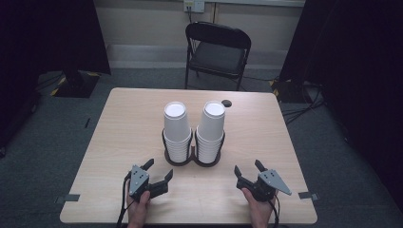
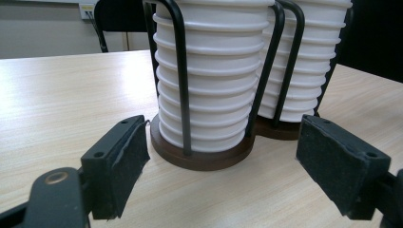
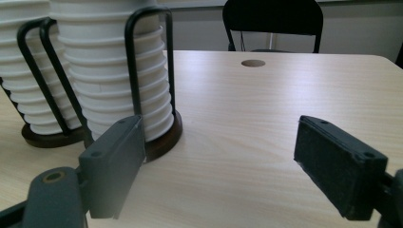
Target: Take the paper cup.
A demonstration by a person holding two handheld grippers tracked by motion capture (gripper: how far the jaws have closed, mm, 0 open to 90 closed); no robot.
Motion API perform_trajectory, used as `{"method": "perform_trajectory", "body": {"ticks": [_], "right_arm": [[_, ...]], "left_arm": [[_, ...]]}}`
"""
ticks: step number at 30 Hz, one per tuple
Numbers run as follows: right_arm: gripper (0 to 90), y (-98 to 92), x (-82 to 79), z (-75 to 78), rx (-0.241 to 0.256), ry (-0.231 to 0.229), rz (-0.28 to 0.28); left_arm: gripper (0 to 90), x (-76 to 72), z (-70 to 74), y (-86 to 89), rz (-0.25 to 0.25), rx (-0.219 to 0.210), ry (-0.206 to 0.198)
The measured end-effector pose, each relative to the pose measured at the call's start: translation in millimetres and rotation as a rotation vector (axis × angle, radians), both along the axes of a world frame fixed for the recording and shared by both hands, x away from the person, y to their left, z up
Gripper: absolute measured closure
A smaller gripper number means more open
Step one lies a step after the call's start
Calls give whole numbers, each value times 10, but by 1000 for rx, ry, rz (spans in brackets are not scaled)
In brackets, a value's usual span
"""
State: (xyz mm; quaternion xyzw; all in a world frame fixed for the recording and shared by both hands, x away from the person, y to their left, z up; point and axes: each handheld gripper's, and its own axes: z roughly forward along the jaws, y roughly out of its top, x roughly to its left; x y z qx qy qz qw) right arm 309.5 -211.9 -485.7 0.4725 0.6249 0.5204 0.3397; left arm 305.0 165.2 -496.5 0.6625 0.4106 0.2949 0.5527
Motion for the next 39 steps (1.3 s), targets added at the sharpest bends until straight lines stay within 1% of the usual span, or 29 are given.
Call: {"method": "perform_trajectory", "body": {"ticks": [2, 3, 5, 6, 8, 9, 11, 12, 14, 16, 19, 23, 27, 31, 33, 37, 39], "right_arm": [[173, 23, 1, 37, 0, -6, 12], [187, 31, 0, 52, 2, -7, 18], [223, 49, -1, 98, 7, -14, 50], [208, 65, -4, 126, 12, -16, 52], [209, 92, -10, 195, 19, -23, 67], [206, 102, -8, 231, 17, -34, 73], [204, 113, 1, 279, 21, -37, 79], [198, 117, 16, 302, 21, -45, 80], [188, 130, 47, 341, 30, -45, 91], [175, 154, 86, 386, 28, -48, 101], [164, 198, 120, 471, 35, -61, 111], [155, 245, 146, 576, 34, -77, 130], [153, 269, 181, 650, 35, -78, 160], [153, 287, 222, 716, 28, -75, 184], [150, 301, 238, 770, 30, -74, 190], [149, 344, 273, 900, 33, -88, 217], [146, 367, 316, 956, 32, -85, 224]], "left_arm": [[175, 7, 2, 2, 4, 2, 8], [175, 11, 1, -6, 3, -5, 17], [175, 11, 1, -8, 0, 0, 14], [175, 6, 2, -8, 1, 6, 8], [175, 1, 0, -11, -4, -1, 7], [175, 2, 0, -10, -4, -2, 8], [175, 8, 2, -1, -11, 4, 7], [175, 8, 2, -1, -13, 3, 6], [175, 5, 1, -4, -12, 0, 6], [174, 3, 0, -6, -11, -5, 7], [175, 8, 2, 0, -16, 3, 6], [174, 6, 1, -4, -18, 3, 5], [171, 12, 2, -9, -22, 1, 14], [167, 16, 3, -11, -29, 9, 13], [167, 8, 2, -15, -23, 7, 9], [167, 3, 2, -12, -25, 8, 6], [167, 4, 2, -12, -25, 8, 6]]}}
